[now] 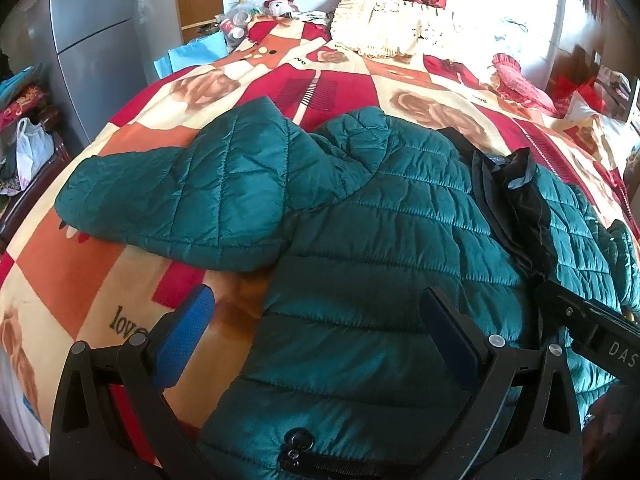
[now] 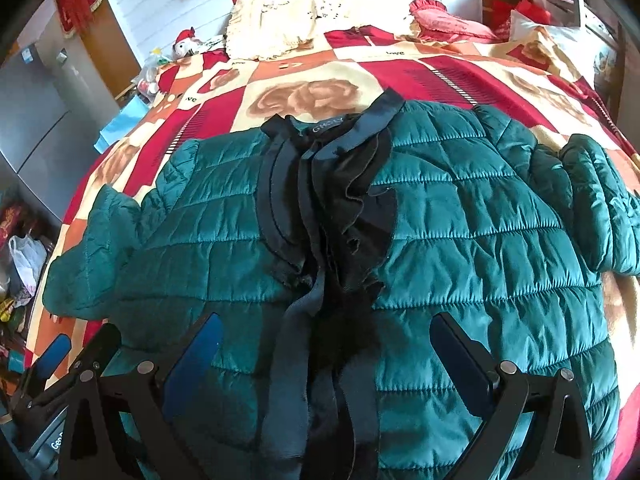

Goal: Fold large clothes
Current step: 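Grasp the sleeve nearest the left gripper with the left gripper, then lift the held sleeve and fold it across the jacket body with the left gripper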

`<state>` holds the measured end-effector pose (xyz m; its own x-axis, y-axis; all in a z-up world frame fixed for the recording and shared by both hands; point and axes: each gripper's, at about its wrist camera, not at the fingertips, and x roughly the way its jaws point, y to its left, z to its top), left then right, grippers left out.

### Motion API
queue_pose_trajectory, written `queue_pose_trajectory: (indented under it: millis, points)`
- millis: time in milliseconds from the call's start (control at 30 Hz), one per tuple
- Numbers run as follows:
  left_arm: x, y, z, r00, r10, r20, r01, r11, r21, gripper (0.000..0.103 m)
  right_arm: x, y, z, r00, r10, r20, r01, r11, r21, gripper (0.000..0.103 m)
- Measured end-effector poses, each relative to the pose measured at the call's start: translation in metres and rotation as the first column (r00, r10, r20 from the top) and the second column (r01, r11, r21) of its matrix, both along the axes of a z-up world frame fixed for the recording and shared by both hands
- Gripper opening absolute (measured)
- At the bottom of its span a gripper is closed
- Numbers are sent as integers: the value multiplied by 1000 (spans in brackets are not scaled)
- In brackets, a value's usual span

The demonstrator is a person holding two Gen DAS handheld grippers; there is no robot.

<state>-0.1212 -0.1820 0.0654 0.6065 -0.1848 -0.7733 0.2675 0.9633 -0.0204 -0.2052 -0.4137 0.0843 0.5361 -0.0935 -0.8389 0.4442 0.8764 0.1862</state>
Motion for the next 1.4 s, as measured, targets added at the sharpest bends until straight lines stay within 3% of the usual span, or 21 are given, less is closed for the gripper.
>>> queue_pose_trajectory:
  millis: [900,1000,1233,1400]
  points:
    - [19,-1,-6,1000,2,-9,-2,1000,-7,103,27,1,-10,1000,10,-14,-10,1000,-16,103]
    - [27,12,-3,1000,14,-23,-15,999,-30,103,29,0,-10,1000,16,-20,-17,999,-31,103]
    - [67,94,12,984,166,-59,-172,978,-120,103,36,0,-11,999,44,-28,-45,998,-40,103]
    - [104,178,7,922,372,-102,-385,908,-166,103,44,7,-13,996,81,-38,-84,994,-65,103]
